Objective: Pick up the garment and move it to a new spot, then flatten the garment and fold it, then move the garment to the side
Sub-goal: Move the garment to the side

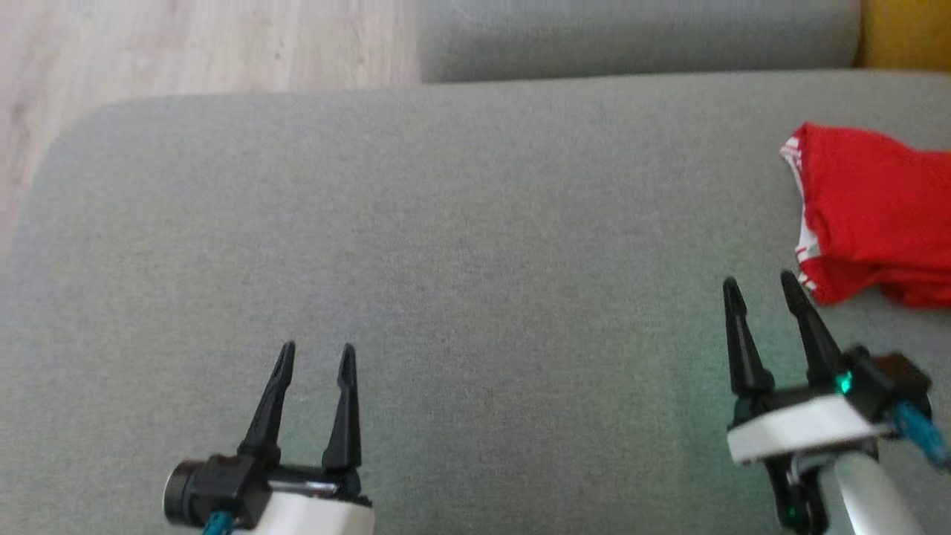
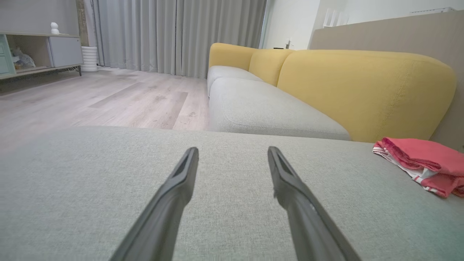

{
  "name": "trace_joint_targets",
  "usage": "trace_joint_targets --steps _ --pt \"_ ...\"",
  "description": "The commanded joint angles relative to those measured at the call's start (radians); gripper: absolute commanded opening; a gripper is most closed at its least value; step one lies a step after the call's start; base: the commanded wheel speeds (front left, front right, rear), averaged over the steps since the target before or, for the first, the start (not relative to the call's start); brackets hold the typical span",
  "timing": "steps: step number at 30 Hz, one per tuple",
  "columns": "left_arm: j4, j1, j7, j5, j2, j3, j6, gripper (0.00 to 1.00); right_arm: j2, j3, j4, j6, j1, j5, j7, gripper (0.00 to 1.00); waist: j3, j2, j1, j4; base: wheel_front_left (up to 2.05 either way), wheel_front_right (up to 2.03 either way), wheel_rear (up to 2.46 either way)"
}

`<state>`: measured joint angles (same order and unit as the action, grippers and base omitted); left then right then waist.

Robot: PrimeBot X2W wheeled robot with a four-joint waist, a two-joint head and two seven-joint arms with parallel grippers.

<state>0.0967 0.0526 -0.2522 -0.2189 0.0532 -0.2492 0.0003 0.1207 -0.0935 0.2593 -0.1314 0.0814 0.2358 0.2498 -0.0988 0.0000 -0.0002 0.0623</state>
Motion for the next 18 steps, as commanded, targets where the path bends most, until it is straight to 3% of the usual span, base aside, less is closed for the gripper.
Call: trace_joint_targets --steps 1,9,18 --pt "-0.023 -0.009 -0.01 -0.009 -0.003 0.043 0.003 1.0 -0.009 -0.003 -0.064 0.001 -0.027 -0.019 0.011 1.0 0.038 0.0 0.0002 0.013 0.0 0.0 0.0" --pt "-0.022 0.06 -0.01 -0.004 -0.003 0.079 0.008 1.0 -0.062 0.037 -0.202 0.001 -0.217 -0.075 0.012 1.0 0.093 0.0 0.0002 -0.008 0.0 0.0 0.0" --pt "-0.039 0.074 -0.01 -0.004 -0.003 0.095 0.023 1.0 -0.07 0.036 -0.207 0.001 -0.243 -0.08 0.012 1.0 0.1 0.0 0.0002 -0.022 0.0 0.0 0.0"
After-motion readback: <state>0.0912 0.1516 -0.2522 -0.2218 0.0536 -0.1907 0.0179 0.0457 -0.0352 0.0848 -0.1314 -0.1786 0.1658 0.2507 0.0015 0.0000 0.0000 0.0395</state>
